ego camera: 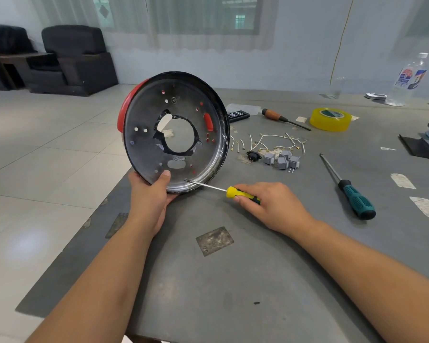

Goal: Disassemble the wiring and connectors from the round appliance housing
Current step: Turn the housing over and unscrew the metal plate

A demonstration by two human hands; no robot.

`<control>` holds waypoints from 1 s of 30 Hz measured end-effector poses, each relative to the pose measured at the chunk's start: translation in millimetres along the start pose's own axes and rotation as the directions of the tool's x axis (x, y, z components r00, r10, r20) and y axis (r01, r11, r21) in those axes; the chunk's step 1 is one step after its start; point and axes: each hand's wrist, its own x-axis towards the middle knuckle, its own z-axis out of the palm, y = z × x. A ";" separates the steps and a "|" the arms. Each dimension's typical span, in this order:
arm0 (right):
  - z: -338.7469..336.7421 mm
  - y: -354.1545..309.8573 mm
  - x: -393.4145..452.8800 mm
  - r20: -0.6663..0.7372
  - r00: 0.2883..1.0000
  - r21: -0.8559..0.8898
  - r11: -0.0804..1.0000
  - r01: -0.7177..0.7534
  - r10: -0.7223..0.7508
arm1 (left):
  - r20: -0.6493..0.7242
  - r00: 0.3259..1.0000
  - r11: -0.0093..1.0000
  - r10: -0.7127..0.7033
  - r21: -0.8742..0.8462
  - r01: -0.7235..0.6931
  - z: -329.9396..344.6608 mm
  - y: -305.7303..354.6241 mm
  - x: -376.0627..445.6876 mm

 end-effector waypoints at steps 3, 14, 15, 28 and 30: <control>1.5 -0.8 0.7 -0.002 1.000 -0.021 1.000 0.011 -0.011 | 0.008 1.000 1.000 -0.006 0.006 0.006 0.8 0.7 -2.0; 1.4 -8.8 1.3 -0.013 1.000 -0.085 0.996 0.020 -0.021 | -0.022 1.000 1.000 0.006 0.027 -0.005 1.5 -1.1 -1.5; 2.4 -11.6 1.2 -0.022 0.999 -0.118 0.993 0.025 -0.028 | -0.030 0.999 0.999 0.019 0.042 -0.017 1.5 -2.8 -0.6; 3.7 -41.0 -0.8 -0.171 0.980 -0.263 0.963 0.057 -0.105 | -0.018 0.992 0.954 0.126 0.277 -0.116 -2.1 -10.3 2.2; 0.8 -43.0 2.4 -0.137 0.978 0.098 0.985 -0.145 0.158 | -0.011 0.990 0.943 0.141 0.305 -0.131 -1.8 -10.1 1.5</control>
